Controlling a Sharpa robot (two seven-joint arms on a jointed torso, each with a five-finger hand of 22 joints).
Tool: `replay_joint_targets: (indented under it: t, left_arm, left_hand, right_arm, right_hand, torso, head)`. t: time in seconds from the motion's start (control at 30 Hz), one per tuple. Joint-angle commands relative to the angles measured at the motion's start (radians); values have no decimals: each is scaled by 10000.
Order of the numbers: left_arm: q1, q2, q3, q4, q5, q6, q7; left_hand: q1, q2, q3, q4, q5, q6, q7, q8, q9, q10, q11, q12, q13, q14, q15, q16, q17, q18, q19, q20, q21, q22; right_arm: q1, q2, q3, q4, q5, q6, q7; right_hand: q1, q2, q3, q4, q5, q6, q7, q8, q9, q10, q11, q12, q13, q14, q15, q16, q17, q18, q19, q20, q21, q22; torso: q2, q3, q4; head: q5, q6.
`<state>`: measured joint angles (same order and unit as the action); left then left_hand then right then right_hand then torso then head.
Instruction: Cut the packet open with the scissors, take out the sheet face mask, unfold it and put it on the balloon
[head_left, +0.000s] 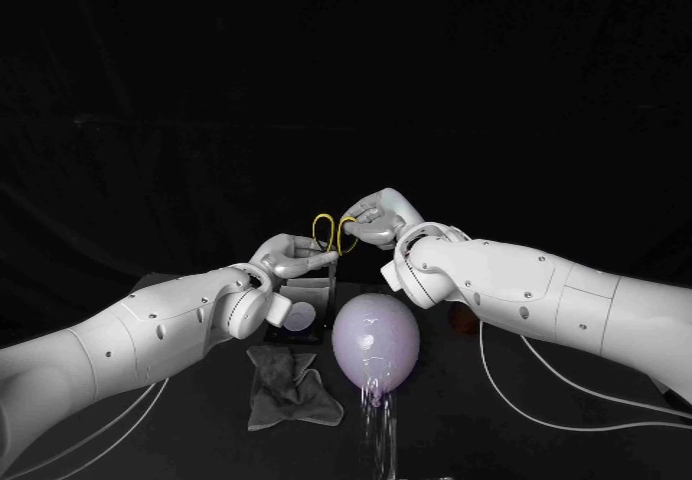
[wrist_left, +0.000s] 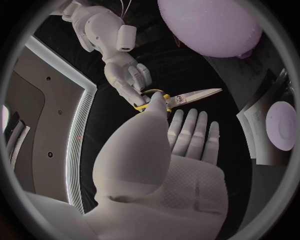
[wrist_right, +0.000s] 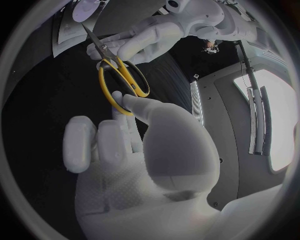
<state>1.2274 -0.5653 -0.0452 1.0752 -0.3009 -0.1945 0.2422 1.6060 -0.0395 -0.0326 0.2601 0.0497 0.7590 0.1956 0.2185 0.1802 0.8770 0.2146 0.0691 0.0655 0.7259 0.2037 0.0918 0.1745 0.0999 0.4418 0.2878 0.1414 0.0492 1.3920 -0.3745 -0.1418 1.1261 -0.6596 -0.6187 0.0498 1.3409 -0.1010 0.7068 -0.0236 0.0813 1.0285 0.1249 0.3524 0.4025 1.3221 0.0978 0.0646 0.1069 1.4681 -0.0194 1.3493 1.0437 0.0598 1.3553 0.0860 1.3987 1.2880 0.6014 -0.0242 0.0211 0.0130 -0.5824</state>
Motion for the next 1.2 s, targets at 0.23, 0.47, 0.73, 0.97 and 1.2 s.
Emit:
replay_joint_targets:
  t: [0.23,0.47,0.73,0.97,1.2]
  left_arm:
    - [22,30,13,90,857,797,-40]
    - [22,19,13,111,972,1027,-79]
    - [22,16,13,108,1058,1233,-107]
    - [22,21,12,110,1135,1166,-22]
    - [22,21,13,99,1344,862,180]
  left_hand:
    - [669,459,415,-226,4,1027,-76,420,154,962,-122,176,14,906,-129,206,136,353,23,23,-46,2]
    - [1091,699,995,-264,6,1471,-174,467,133,1425,-295,77,-28,1210,-267,273,148,501,222,39,-6,24]
    - [1375,473,2902,-157,21,1979,-321,563,185,2065,-485,-73,-48,1691,-443,332,123,602,644,45,105,69]
    - [707,-92,4783,-117,0,2308,-430,865,481,2660,-724,-61,-35,1970,-569,279,64,669,930,40,179,90]
    - [-370,-500,6369,-620,-9,2170,-451,1217,1026,2851,-711,-78,-35,2028,-560,112,-11,707,1002,47,177,94]
  right_arm:
    - [-18,39,19,-4,-350,-103,288]
    - [-27,35,20,-26,-370,-101,301]
    - [-45,13,31,-16,-329,-181,379]
    - [-54,1,40,-58,-281,-73,369]
    - [-56,-40,36,-157,-351,777,152]
  right_hand:
    - [-39,91,87,-20,47,-60,-22,47,15,550,-499,31,8,77,-62,-41,6,103,40,-14,-18,-6]
    - [-39,91,87,-20,47,-60,-22,47,15,550,-499,31,8,77,-62,-41,6,103,40,-14,-18,-6]
    - [-39,91,87,-20,47,-60,-22,47,15,550,-499,31,8,77,-62,-41,6,103,40,-14,-18,-6]
    - [-56,89,105,-41,35,-65,-22,53,32,550,-498,29,11,77,-62,-40,10,101,47,-15,-13,4]
    - [-349,-9,7,-59,-13,-326,100,-10,130,143,-394,-52,-60,61,32,-62,-37,197,-301,35,-310,-420]
  torso:
    - [7,-10,1]
    - [1,-4,10]
    - [6,-2,0]
    - [7,-5,-4]
    - [-6,-7,-4]
  head:
    - [-54,10]
    - [-62,0]
    - [-51,-4]
    - [-49,-13]
    - [-29,-4]
